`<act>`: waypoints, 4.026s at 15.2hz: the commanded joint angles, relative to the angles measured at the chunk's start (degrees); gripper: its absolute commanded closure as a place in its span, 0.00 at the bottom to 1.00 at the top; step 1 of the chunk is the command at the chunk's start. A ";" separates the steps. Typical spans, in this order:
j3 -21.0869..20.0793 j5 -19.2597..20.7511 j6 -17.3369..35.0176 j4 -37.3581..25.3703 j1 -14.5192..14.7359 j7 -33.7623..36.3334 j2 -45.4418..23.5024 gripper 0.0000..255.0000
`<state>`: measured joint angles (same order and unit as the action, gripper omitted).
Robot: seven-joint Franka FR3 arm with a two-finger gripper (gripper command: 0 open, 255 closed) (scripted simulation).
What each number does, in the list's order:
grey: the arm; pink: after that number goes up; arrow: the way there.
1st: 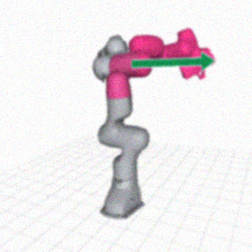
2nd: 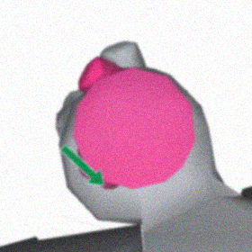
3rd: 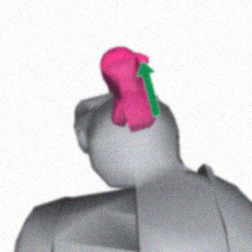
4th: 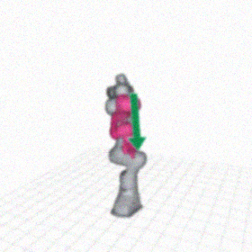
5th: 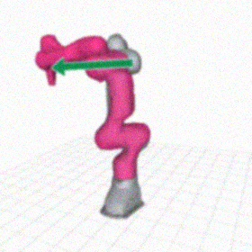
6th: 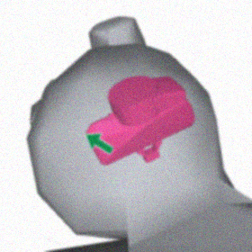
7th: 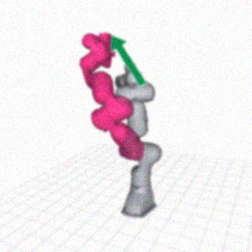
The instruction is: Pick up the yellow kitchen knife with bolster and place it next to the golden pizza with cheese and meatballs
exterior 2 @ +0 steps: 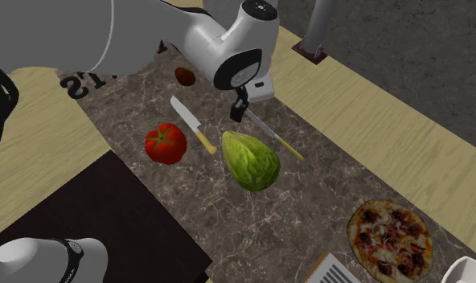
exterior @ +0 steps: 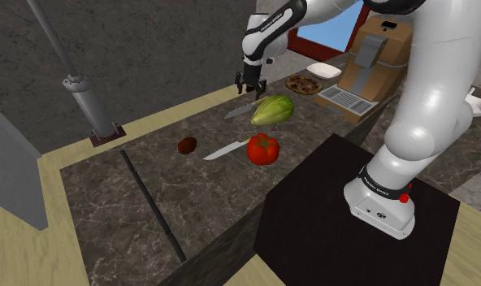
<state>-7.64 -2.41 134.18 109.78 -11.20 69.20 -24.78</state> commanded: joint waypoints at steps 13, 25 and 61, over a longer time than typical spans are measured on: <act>4.48 -3.10 4.62 -16.60 -1.08 10.62 -20.18 0.00; 4.45 -3.10 6.11 -17.28 -0.92 10.64 -22.34 1.00; 5.27 -3.22 -6.79 -19.92 -4.60 7.48 -12.46 1.00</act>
<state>-2.53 -5.57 127.89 90.80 -15.08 77.59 -36.70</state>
